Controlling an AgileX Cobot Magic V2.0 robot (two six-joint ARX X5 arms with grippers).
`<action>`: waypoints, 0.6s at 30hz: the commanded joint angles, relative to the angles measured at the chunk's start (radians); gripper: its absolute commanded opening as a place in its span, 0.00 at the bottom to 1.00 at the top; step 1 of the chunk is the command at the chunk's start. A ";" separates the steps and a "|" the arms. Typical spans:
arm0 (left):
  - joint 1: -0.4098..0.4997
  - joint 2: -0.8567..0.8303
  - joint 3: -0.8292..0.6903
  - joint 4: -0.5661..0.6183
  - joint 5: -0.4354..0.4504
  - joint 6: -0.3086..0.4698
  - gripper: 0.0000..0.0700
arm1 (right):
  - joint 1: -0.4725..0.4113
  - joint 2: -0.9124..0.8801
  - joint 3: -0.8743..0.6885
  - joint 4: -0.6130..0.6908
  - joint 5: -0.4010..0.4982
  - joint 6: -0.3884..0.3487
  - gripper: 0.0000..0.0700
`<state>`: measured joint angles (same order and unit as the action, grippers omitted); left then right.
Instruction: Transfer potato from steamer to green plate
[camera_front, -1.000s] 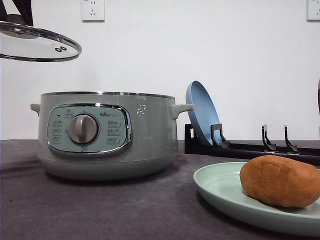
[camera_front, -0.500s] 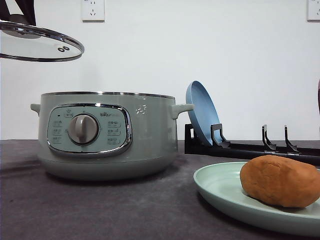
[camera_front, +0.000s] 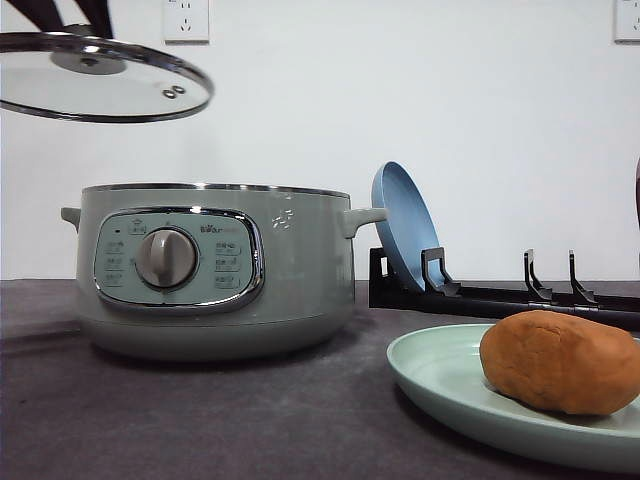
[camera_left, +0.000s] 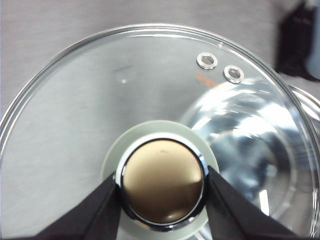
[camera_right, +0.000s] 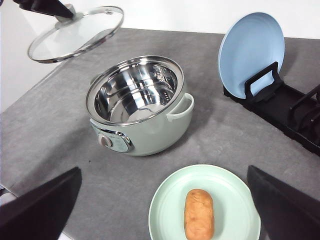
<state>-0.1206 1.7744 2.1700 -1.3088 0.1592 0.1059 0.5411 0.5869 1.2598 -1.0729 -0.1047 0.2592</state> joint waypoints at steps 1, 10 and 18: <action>-0.021 -0.018 0.045 0.028 0.011 -0.002 0.00 | 0.005 0.005 0.016 0.007 0.001 0.003 1.00; -0.131 -0.018 0.045 0.020 0.011 -0.002 0.00 | 0.005 0.005 0.016 0.007 0.004 0.002 1.00; -0.232 -0.018 0.045 0.015 0.011 -0.003 0.00 | 0.005 0.005 0.016 0.026 0.004 0.003 1.00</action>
<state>-0.3448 1.7744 2.1700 -1.3211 0.1603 0.1059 0.5411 0.5869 1.2598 -1.0586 -0.1032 0.2588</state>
